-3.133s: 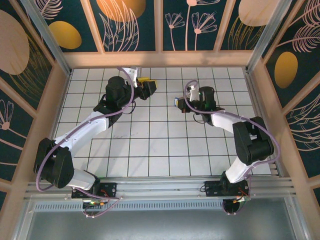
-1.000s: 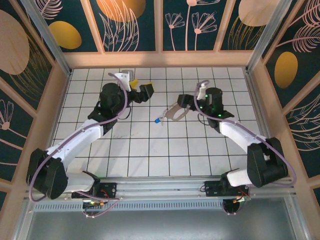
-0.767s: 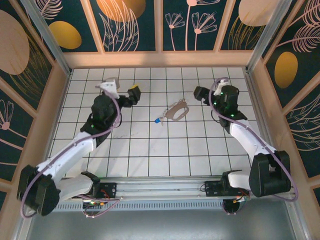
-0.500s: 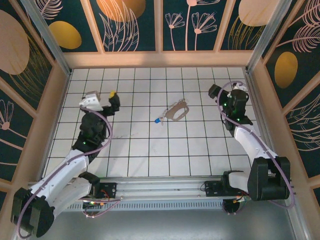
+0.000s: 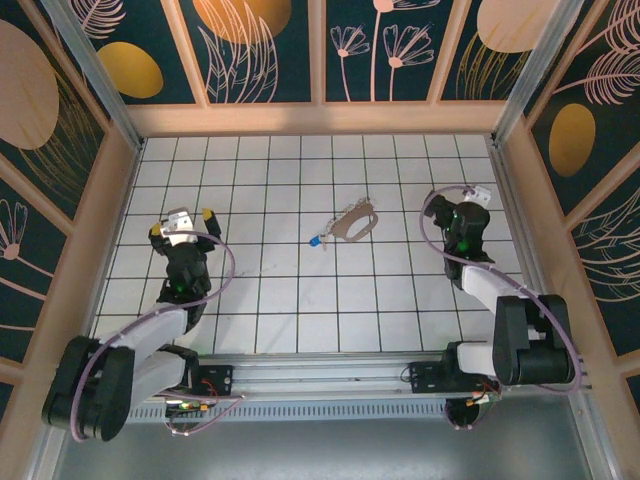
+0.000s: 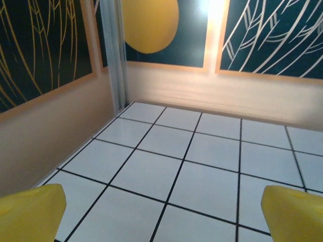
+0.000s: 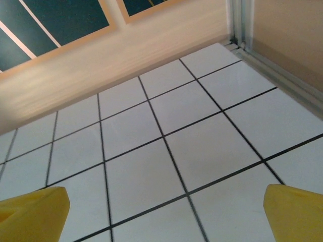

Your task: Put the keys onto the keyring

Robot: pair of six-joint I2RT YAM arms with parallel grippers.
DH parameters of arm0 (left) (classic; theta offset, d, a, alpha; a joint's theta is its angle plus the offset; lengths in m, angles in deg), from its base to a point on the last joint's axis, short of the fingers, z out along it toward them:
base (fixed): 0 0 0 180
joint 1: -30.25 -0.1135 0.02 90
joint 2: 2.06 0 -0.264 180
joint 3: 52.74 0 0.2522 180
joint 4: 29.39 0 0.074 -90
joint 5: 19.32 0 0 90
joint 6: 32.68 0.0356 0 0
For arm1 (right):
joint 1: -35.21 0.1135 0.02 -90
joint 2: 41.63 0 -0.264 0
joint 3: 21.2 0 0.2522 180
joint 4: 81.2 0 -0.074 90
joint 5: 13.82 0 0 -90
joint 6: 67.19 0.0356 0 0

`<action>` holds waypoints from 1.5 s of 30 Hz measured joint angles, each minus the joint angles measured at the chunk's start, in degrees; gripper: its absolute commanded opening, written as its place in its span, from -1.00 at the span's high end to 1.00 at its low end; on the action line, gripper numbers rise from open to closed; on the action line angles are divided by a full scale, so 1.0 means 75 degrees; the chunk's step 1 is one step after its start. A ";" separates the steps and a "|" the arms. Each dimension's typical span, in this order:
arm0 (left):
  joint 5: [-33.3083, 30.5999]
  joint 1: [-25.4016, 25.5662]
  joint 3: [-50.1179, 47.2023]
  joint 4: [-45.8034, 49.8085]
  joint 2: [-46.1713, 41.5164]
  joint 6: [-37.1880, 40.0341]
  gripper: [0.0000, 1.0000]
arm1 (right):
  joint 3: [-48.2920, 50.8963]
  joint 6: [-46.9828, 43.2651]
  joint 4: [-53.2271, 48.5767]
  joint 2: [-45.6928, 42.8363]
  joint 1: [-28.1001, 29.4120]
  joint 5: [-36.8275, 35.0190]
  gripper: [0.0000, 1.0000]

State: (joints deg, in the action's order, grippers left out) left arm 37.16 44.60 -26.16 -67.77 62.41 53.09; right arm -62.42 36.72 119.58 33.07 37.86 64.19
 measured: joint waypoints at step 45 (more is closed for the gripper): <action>0.3319 -0.1827 0.0152 -0.2719 0.3034 0.0128 -0.97 | 0.2066 -0.1582 0.5027 0.1737 -0.0609 0.0953 -0.98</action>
State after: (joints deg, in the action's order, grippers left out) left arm 62.06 30.90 -25.02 -88.17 85.16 54.05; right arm -46.92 24.85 157.29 46.09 33.30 71.34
